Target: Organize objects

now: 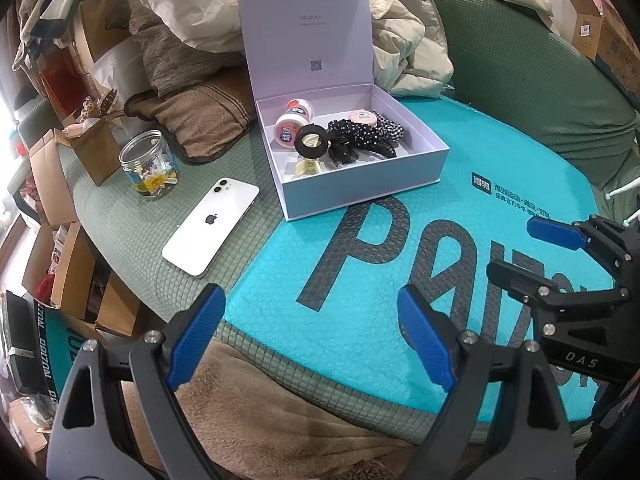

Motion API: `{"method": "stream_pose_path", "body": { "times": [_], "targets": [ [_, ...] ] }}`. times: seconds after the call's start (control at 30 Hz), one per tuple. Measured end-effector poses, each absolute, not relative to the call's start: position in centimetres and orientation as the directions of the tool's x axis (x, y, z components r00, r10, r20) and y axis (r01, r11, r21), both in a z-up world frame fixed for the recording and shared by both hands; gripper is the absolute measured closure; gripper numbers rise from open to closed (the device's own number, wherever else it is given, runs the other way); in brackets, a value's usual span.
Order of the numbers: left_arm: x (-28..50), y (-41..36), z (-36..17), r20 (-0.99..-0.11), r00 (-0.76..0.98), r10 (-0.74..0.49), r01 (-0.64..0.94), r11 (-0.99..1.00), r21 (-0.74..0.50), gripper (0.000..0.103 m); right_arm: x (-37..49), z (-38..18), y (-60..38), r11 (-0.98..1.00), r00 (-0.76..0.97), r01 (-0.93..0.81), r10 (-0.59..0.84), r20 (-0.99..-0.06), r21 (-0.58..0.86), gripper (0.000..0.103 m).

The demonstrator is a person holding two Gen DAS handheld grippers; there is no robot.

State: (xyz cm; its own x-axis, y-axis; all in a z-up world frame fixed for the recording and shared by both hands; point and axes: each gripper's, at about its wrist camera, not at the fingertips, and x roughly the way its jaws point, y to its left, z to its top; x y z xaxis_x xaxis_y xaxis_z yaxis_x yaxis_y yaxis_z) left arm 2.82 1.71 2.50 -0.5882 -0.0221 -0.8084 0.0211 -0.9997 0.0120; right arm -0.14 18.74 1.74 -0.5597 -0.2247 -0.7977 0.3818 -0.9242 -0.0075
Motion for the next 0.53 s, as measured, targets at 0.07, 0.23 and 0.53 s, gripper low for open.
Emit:
{"method": "stream_pose_path", "body": {
  "times": [0.07,0.23,0.53],
  "targets": [
    [2.83,1.74,2.49,-0.81,-0.586,-0.022,0.022,-1.0,0.012,0.015,-0.16,1.65,18.76,-0.924,-0.559,0.381,-0.225,-0.798,-0.007,0.034],
    [2.86,1.76,2.4,-0.81,-0.586,-0.02,0.019,-1.0,0.011,0.015,-0.1,1.52,18.81,-0.925,-0.558,0.38,-0.225,-0.799,-0.005,0.034],
    [2.65,1.62,2.68,-0.8,-0.6,-0.016,0.021,-1.0,0.004,0.015,-0.3,1.12,19.28,-0.928,-0.557,0.373,-0.235,-0.796,0.013,0.034]
  ]
}}
